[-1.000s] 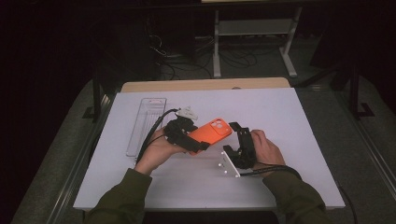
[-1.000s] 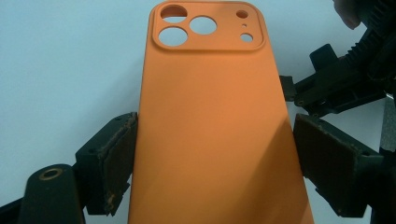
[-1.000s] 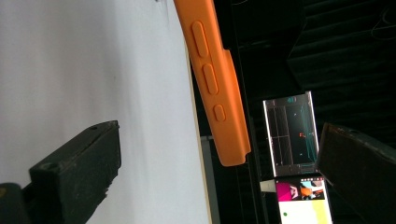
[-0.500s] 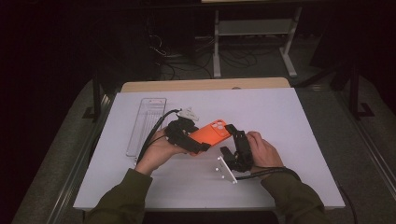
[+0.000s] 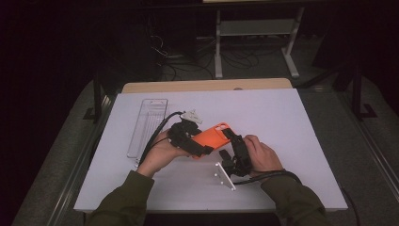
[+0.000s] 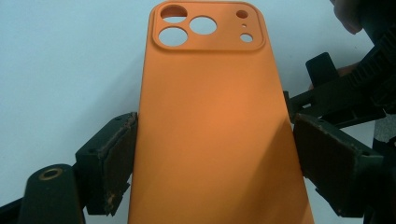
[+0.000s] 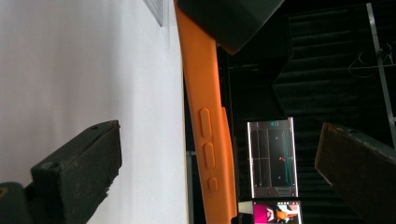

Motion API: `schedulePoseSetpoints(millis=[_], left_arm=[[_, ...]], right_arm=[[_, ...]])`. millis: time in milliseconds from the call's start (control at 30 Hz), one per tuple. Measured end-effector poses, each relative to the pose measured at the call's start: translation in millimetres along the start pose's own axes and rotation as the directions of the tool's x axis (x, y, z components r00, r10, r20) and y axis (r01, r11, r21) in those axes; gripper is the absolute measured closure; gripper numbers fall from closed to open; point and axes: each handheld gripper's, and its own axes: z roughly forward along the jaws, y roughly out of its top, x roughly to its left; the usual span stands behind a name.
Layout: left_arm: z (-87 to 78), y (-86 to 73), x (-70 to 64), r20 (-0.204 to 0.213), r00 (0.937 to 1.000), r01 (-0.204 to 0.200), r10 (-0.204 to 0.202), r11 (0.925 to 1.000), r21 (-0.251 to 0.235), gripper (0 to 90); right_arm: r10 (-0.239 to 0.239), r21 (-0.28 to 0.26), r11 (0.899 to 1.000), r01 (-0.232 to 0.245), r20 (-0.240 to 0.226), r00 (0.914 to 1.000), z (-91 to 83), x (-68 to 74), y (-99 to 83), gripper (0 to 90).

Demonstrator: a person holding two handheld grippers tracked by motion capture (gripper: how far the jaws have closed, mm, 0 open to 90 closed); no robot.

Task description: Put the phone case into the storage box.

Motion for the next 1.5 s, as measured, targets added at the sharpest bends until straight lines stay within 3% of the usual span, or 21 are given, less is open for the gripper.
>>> schedulePoseSetpoints(millis=[500, 567, 633, 700, 1000, 1067, 1500], left_arm=[[1.1, 0.2, -0.9, 0.005, 0.9999, -0.01, 0.01, 0.9999, 0.013, 16.5], [1.0, 0.3, -0.5, 0.007, 0.9996, -0.026, 0.026, 0.9994, 0.024, 16.5], [2.3, 0.3, -2.3, 0.01, 0.9999, -0.014, 0.014, 0.9998, 0.012, 16.5], [1.8, 0.6, -1.5, 0.007, 0.9994, -0.034, 0.034, 0.9991, 0.026, 16.5], [3.3, 0.4, -3.9, 0.015, 0.9998, -0.017, 0.016, 0.9997, 0.019, 16.5], [2.8, 0.6, -3.0, 0.014, 0.9993, -0.036, 0.036, 0.9987, 0.036, 16.5], [4.4, 0.6, -4.6, 0.019, 0.9993, -0.033, 0.033, 0.9991, 0.025, 16.5]], right_arm=[[-0.042, -0.032, 0.999, 0.043, 0.035, 0.9985, -4.5, 6.1, 8.2, 18.6], [-0.046, -0.037, 0.998, 0.047, 0.033, 0.9984, -5.0, 7.3, 9.7, 21.6], [-0.057, -0.039, 0.998, 0.058, 0.029, 0.998, -4.9, 7.6, 10.5, 24.0], [-0.05, -0.03, 0.998, 0.051, 0.033, 0.9982, -5.2, 8.6, 10.8, 26.6], [-0.068, -0.019, 0.998, 0.068, 0.022, 0.9975, -5.4, 8.4, 11.2, 40.0], [-0.068, -0.016, 0.998, 0.068, 0.018, 0.9975, -5.7, 9.6, 12.1, 42.3], [-0.082, -0.011, 0.997, 0.082, 0.02, 0.9965, -4.1, 14.1, 13.3, 55.5]])
